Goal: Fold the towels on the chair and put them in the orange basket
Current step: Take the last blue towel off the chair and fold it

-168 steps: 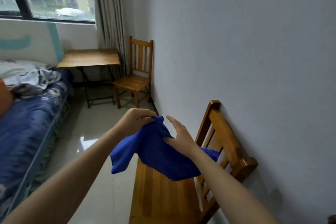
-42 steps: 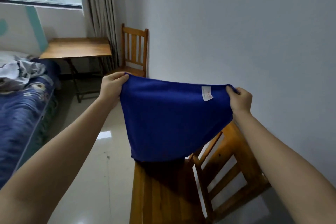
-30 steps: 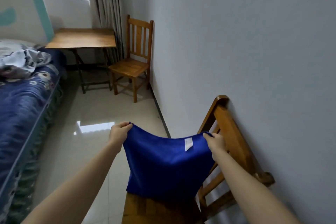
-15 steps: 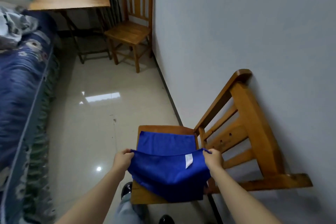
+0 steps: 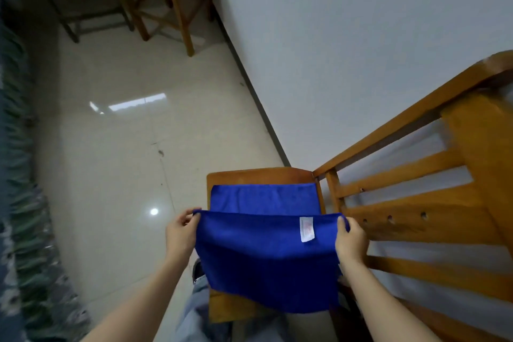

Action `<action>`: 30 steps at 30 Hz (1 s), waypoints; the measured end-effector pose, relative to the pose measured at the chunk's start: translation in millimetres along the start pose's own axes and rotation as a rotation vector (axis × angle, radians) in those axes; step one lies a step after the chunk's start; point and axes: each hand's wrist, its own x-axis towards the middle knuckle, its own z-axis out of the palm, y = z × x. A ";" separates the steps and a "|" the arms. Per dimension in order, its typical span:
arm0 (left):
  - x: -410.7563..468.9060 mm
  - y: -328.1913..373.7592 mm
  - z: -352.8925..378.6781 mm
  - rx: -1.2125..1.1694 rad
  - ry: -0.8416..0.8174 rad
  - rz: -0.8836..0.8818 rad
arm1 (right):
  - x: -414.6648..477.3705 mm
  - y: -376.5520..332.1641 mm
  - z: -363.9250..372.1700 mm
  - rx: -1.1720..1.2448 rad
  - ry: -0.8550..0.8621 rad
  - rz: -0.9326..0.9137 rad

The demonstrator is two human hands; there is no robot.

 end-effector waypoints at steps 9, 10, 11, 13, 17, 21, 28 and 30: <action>114.4 -37.6 67.5 -0.085 0.135 0.027 | 101.3 30.6 114.9 0.146 0.069 0.100; 125.9 -40.8 71.7 -0.076 0.131 0.029 | 111.3 32.3 122.7 0.140 0.077 0.078; 138.5 -45.6 74.3 -0.060 0.131 0.025 | 120.5 33.4 129.8 0.132 0.075 0.058; 158.0 -52.6 75.8 -0.013 0.128 0.027 | 134.5 31.1 138.0 0.108 0.059 0.024; 178.5 -64.3 80.5 0.226 0.110 0.035 | 155.4 28.6 154.7 -0.087 0.005 0.058; 182.8 -66.8 77.9 0.769 0.023 0.179 | 156.8 21.0 157.4 -0.474 -0.011 0.012; 187.8 -62.8 90.0 1.419 -0.174 0.591 | 167.0 11.1 155.5 -1.168 -0.253 -0.558; 188.8 -55.7 89.7 1.452 -0.194 0.466 | 171.2 5.6 150.7 -1.181 -0.267 -0.513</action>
